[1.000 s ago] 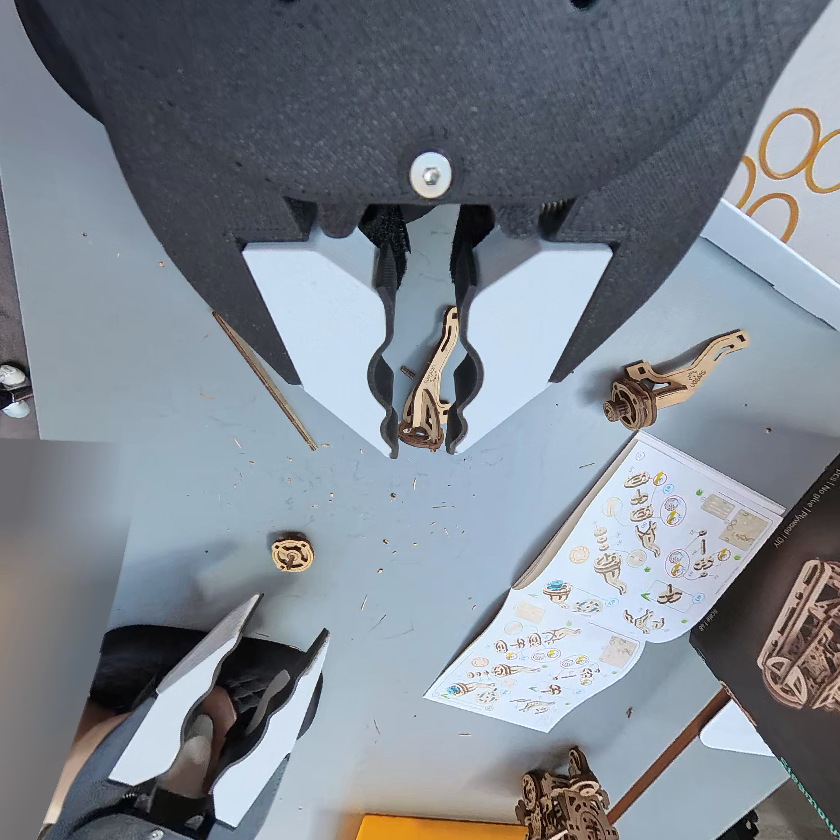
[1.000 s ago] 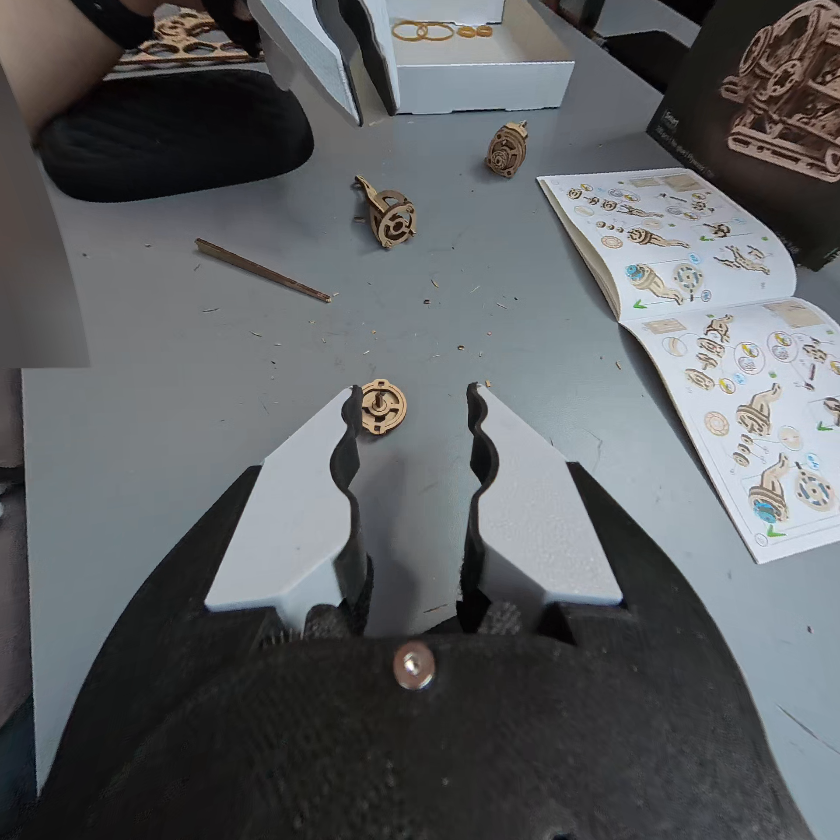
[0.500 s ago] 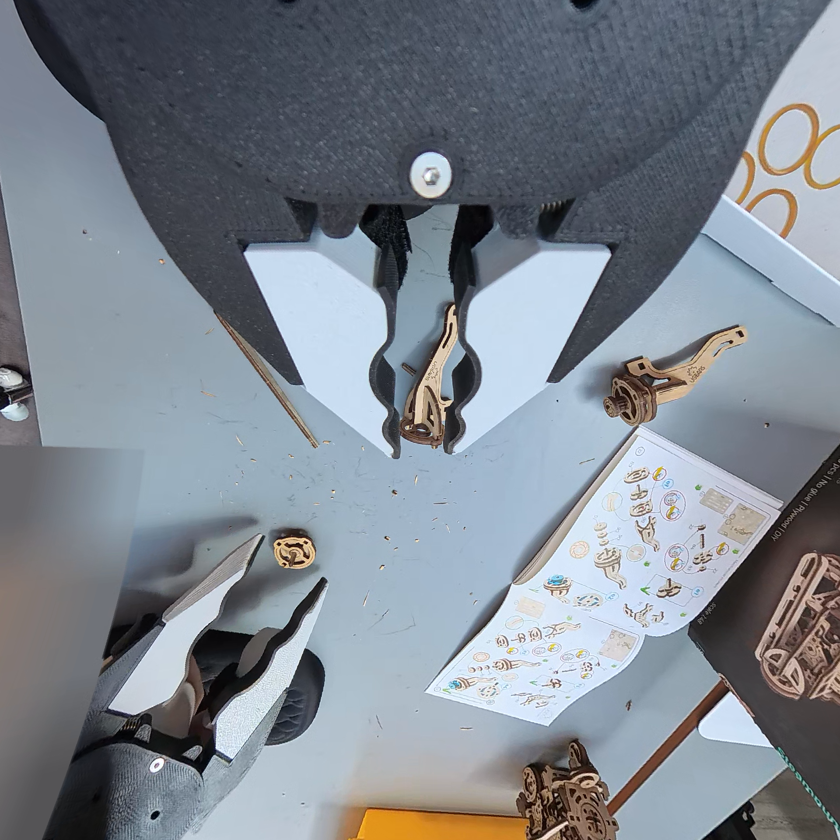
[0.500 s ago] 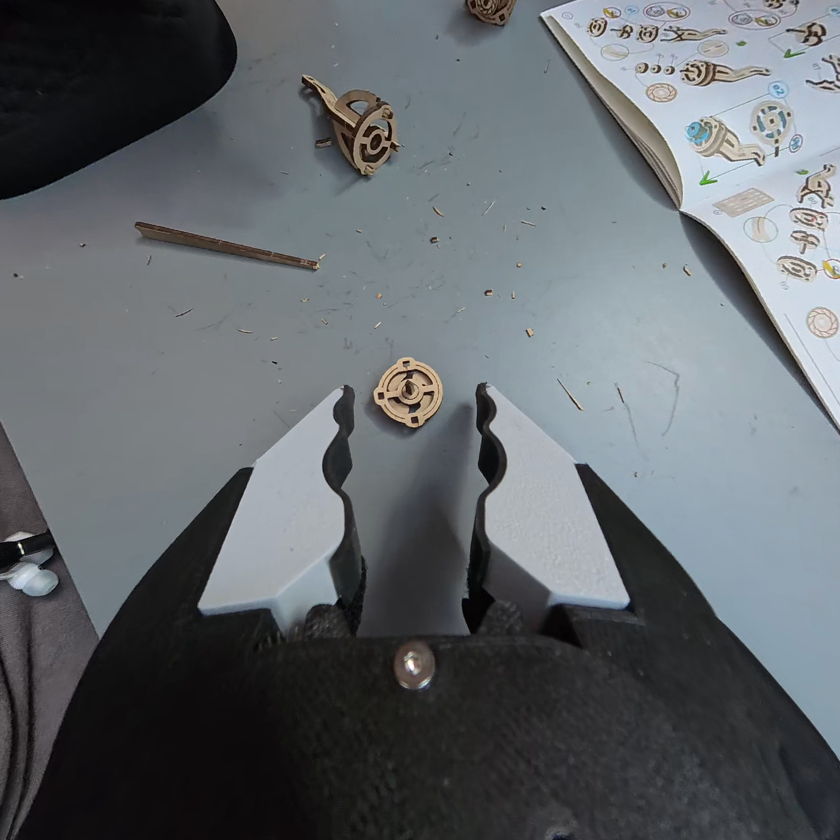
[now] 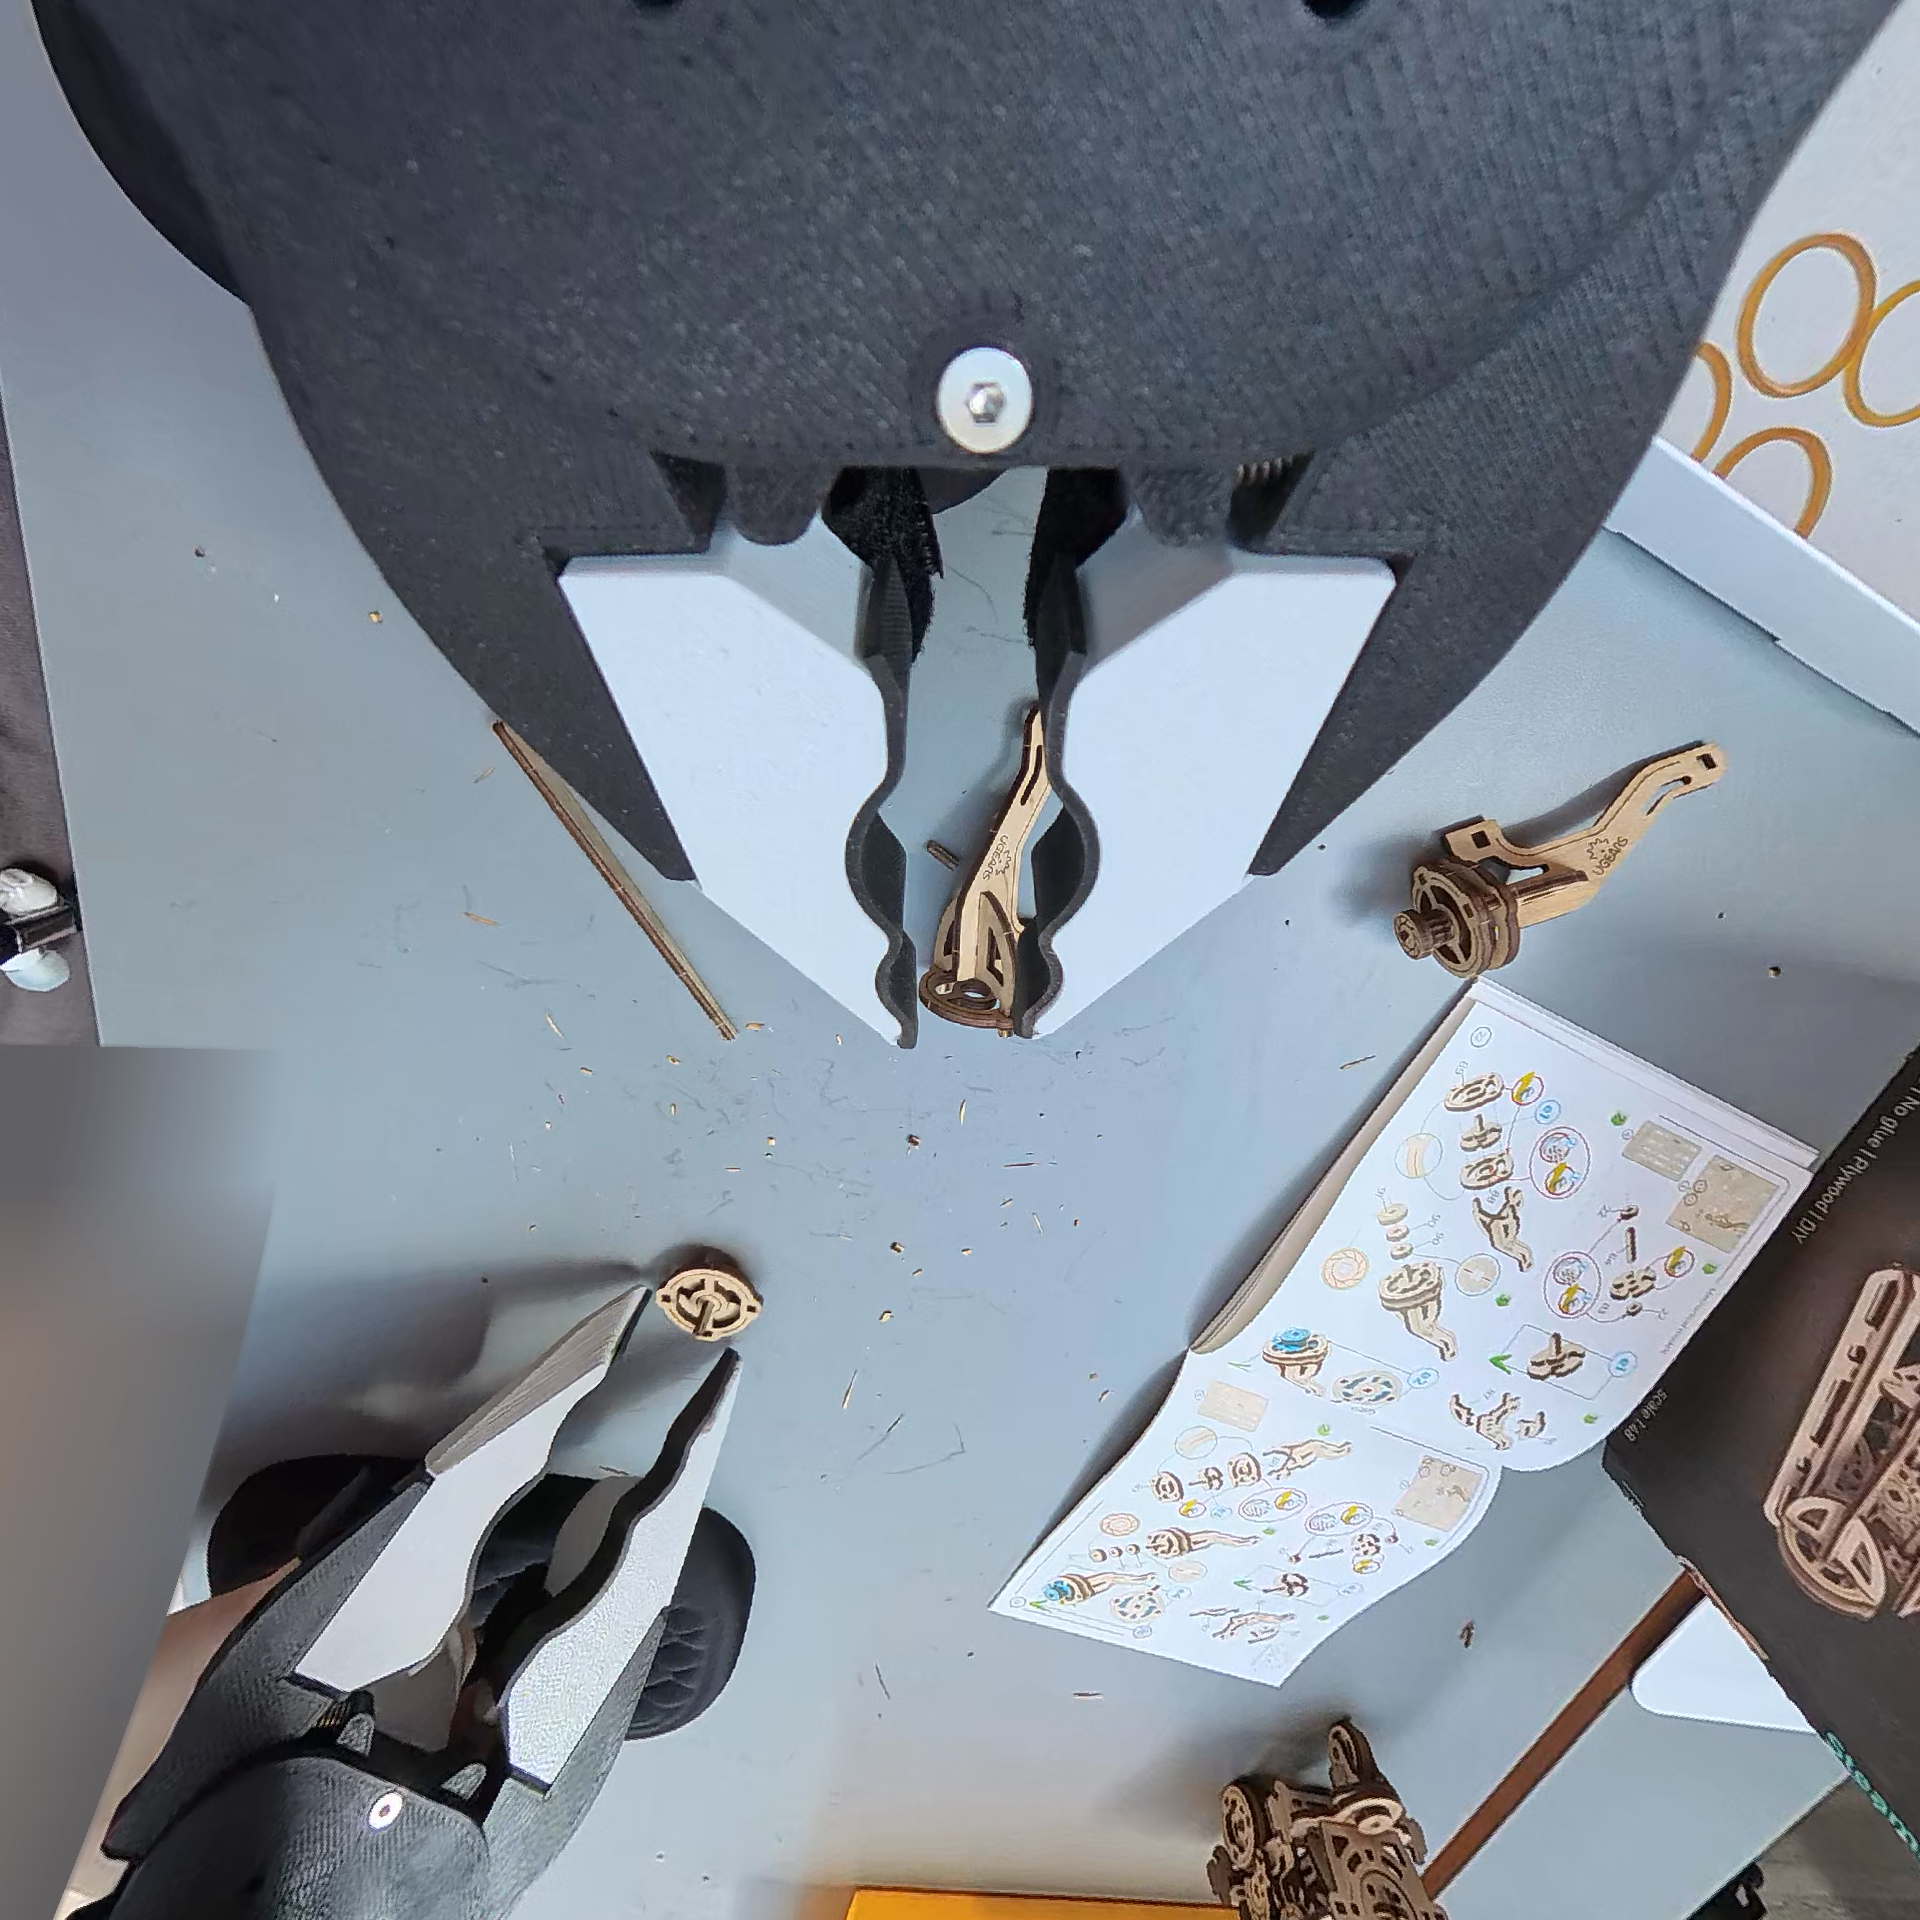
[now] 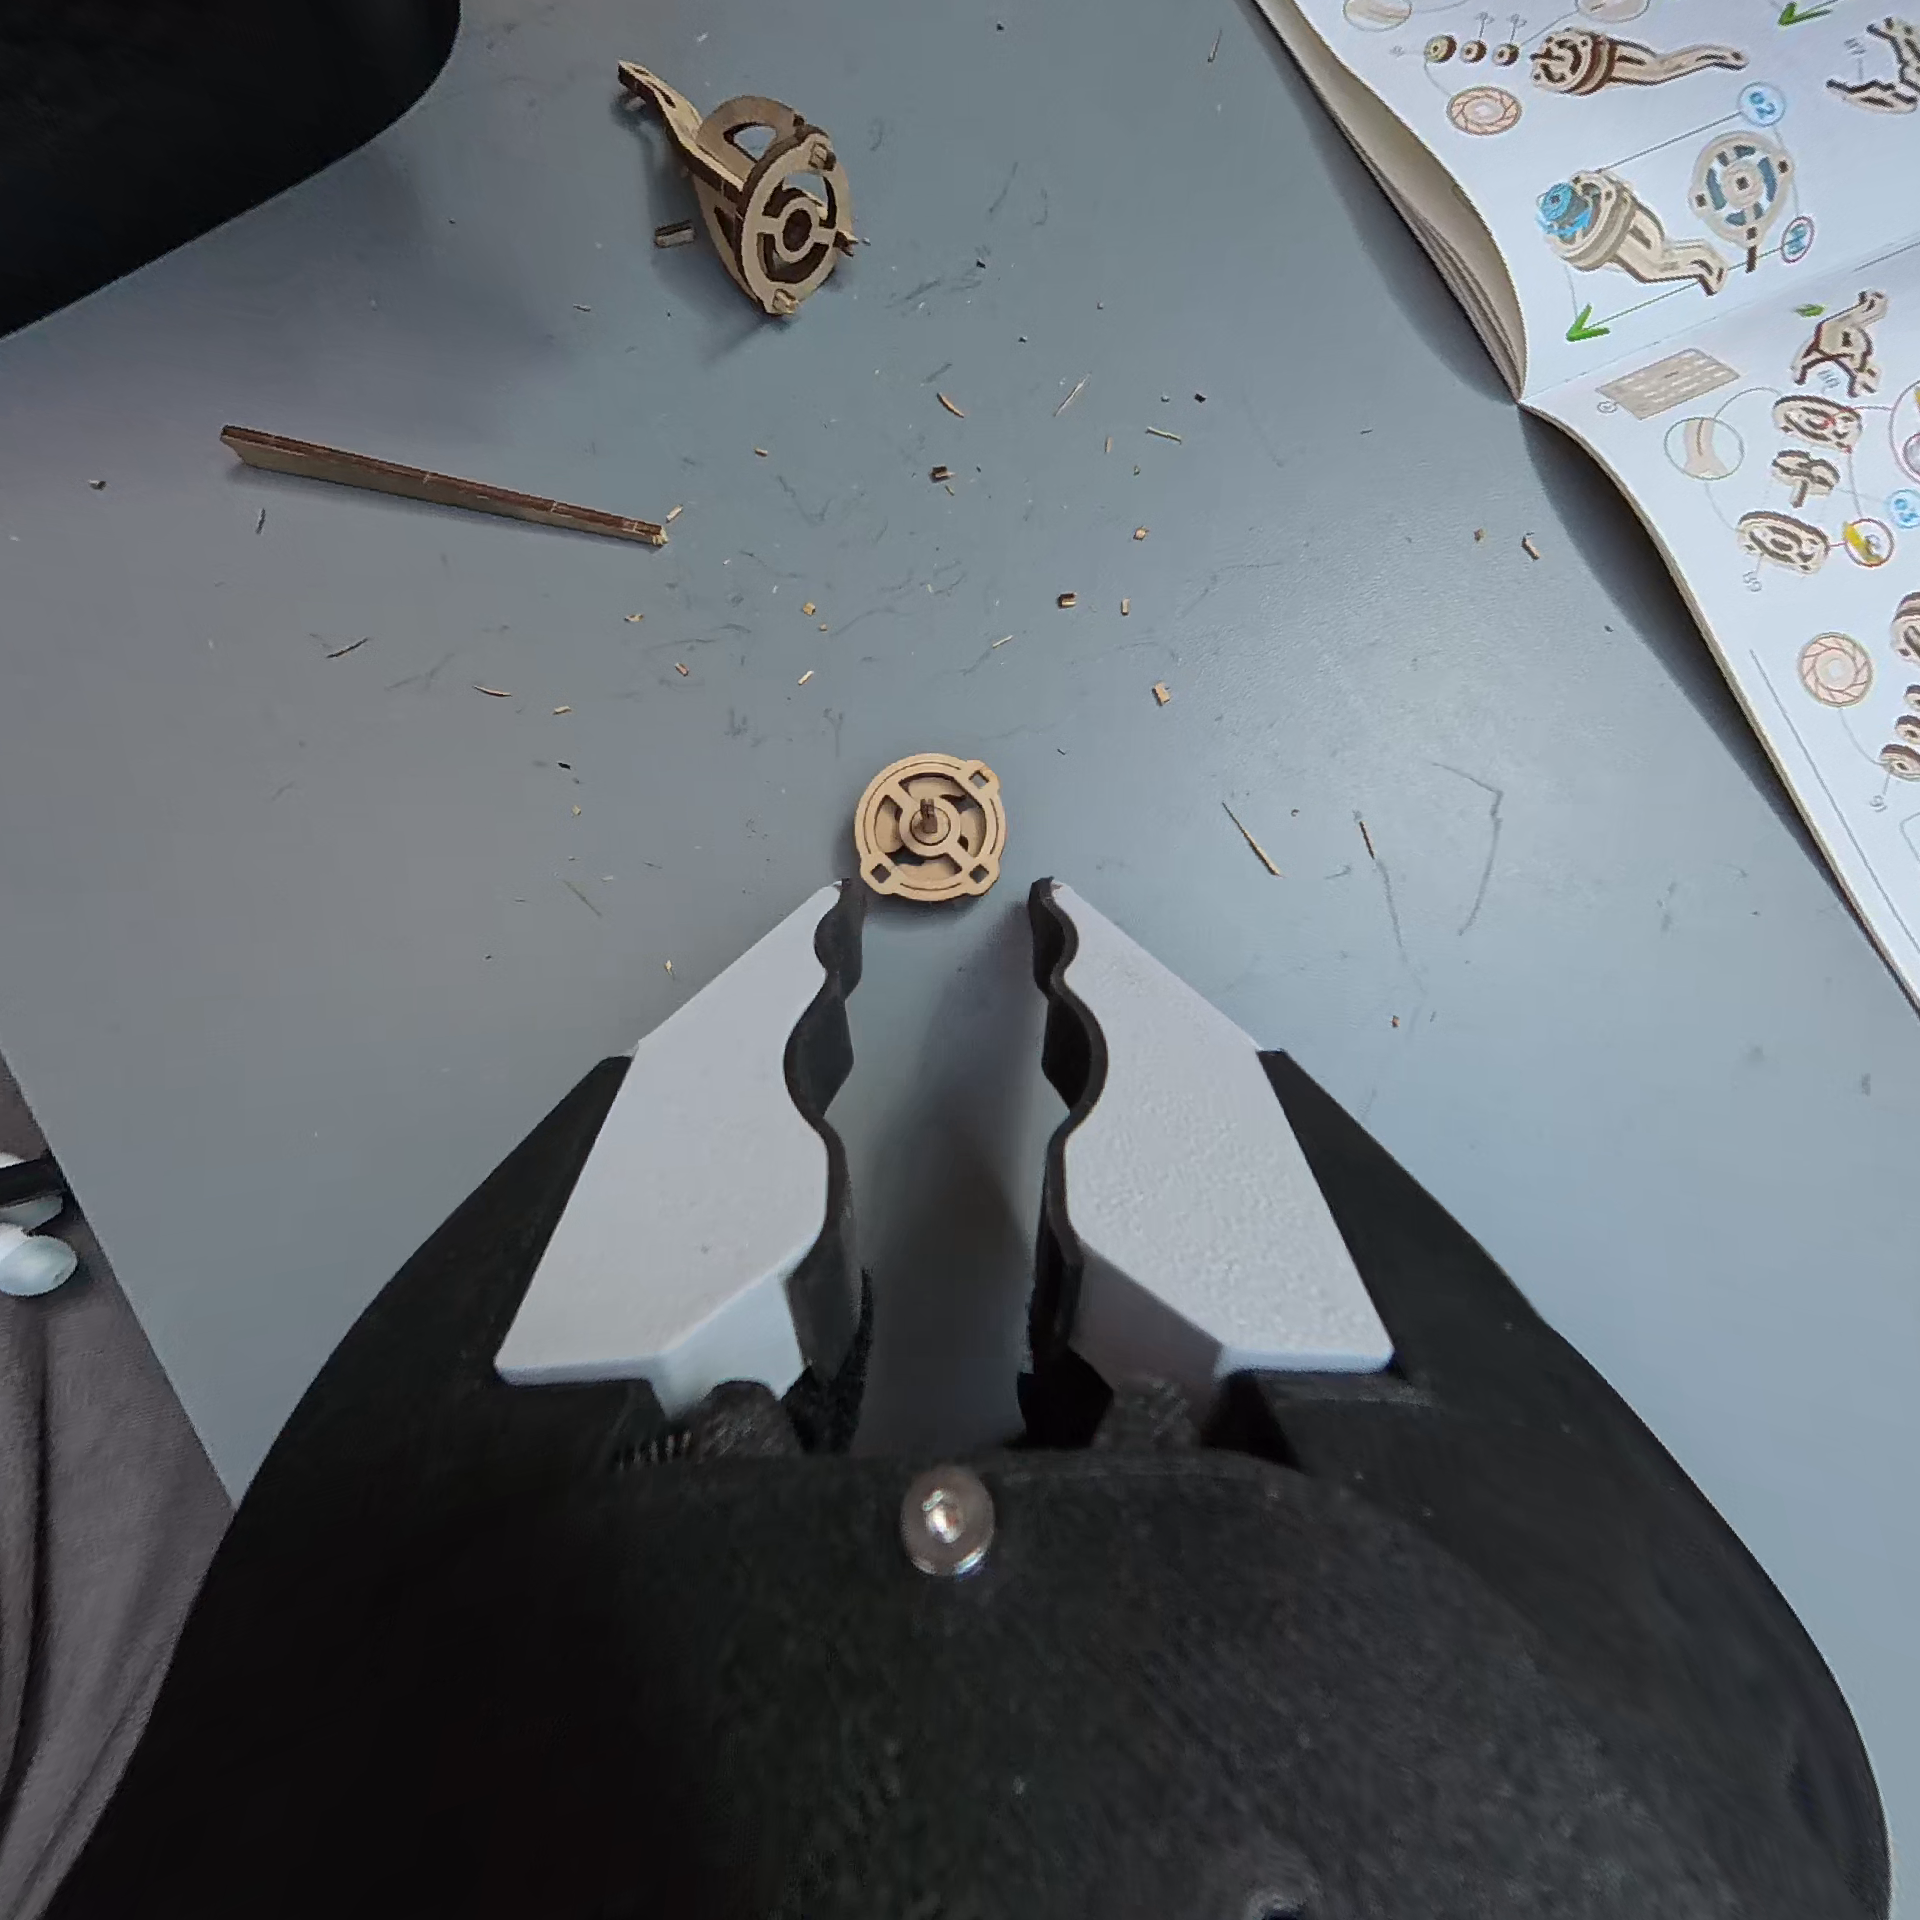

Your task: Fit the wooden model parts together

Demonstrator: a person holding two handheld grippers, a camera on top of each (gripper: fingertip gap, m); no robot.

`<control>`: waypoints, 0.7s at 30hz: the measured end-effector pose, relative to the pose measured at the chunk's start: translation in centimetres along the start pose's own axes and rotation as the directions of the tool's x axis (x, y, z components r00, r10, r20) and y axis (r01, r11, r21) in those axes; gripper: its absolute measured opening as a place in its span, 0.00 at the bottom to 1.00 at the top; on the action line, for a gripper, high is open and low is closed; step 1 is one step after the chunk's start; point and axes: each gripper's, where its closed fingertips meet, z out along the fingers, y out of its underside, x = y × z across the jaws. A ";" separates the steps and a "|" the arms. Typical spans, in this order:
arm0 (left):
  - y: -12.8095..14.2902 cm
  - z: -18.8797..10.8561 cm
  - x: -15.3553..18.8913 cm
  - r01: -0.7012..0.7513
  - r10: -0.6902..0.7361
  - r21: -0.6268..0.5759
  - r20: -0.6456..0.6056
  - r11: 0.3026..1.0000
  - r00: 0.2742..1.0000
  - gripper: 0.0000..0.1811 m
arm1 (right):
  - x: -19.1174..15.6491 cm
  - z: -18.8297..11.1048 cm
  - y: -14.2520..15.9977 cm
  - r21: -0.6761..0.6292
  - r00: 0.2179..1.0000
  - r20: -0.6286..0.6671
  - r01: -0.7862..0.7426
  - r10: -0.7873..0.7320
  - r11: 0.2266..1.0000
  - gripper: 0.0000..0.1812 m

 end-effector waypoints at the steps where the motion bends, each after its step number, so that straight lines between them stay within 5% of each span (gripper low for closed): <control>1: 0.0 0.0 0.0 0.000 0.000 0.002 0.001 1.000 1.000 0.09 | 0.0 0.1 0.1 -0.009 1.000 0.006 0.002 -0.002 1.000 0.17; 21: 0.0 -0.3 -0.4 0.004 -0.005 0.012 0.016 1.000 1.000 0.08 | -0.7 1.0 -1.4 0.017 1.000 0.002 0.025 -0.025 1.000 0.13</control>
